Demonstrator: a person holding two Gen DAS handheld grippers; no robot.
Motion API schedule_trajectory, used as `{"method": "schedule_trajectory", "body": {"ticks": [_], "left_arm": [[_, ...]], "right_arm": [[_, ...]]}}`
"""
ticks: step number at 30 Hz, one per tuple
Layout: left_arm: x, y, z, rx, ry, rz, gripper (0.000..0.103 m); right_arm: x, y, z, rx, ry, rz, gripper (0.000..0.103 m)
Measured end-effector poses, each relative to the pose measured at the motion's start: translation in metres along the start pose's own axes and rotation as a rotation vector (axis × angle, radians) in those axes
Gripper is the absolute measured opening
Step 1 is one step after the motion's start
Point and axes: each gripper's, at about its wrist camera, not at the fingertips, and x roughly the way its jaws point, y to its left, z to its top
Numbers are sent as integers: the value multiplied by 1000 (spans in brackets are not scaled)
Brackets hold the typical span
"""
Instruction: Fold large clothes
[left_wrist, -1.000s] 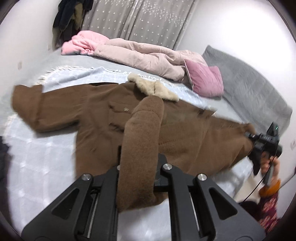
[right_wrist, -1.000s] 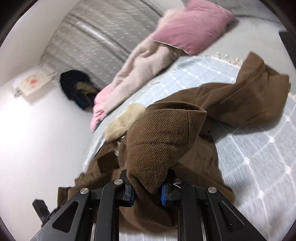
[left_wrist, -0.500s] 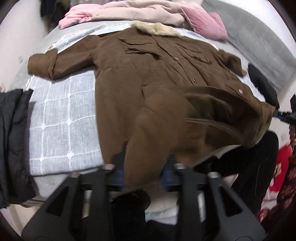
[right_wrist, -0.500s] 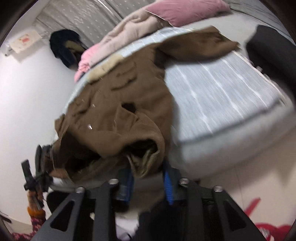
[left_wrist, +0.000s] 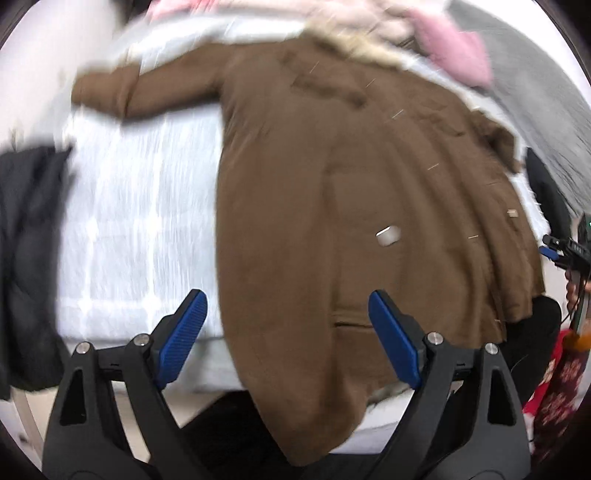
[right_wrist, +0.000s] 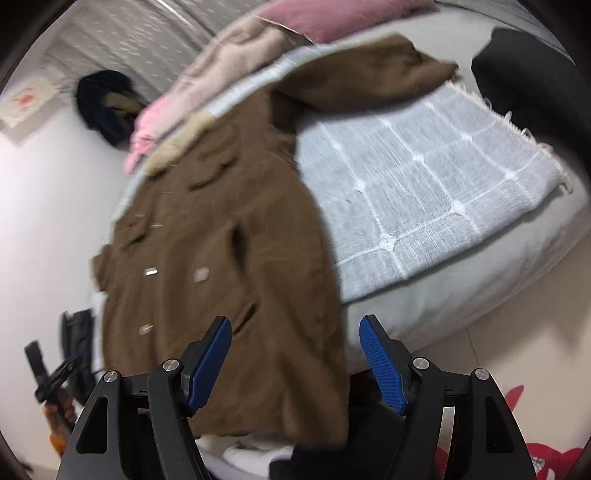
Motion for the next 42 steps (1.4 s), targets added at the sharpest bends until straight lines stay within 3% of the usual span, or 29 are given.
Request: {"method": "schedule_trajectory", "body": {"ticks": [4,7,9,12,13,14,15,16,17,20,22,25,27,28,30,32,35,42], "left_arm": [[29,12,-7,-58,87,-38,88],[30,3,-11,-37,91,-86,88],[30,-3,-8,-31,95,-107,88],[34,-14,-4,-32,106,-105,77],[34,-16,-3,-34,104,-94,69],[36,-18,-3,-30,102,-81,55],[36,-18,-4,-27,95,-77,44],[33,-19,-5,-28,83,-67,20],[28,-19,-5,-34,68,-48,13],[13,-17,-7,-49,23,-10,10],[7,-14,-8,-44,9,22,10],[13,-10,-11,-16,53,77,16],[19,-12,-11,13,93,136,28],[16,-9,-11,15,89,149,35],[7,-5,-7,11,60,170,52],[-5,-4,3,0,-2,180,75],[-15,-9,18,-13,-85,196,81],[-4,-22,58,-72,-95,185,83]], "right_arm": [[44,-6,10,95,61,-20,73],[49,-7,9,140,23,-14,75],[49,-10,7,168,22,54,75],[50,-26,5,256,25,165,73],[50,-33,4,287,11,197,68],[49,-36,3,299,1,203,46],[49,-40,1,304,0,190,33],[48,-41,2,309,1,190,21],[45,-42,0,306,-12,207,14],[25,-33,-5,250,-95,184,9],[13,-25,-5,226,-136,149,8],[20,-19,-2,190,-106,-7,10],[26,-19,-4,203,-89,-130,17],[20,-18,-3,207,-110,-163,27],[7,-6,0,173,-175,-256,30],[-5,11,3,126,-230,-317,47],[-15,38,13,59,-271,-284,66],[20,114,40,-84,-241,-258,69]]}}
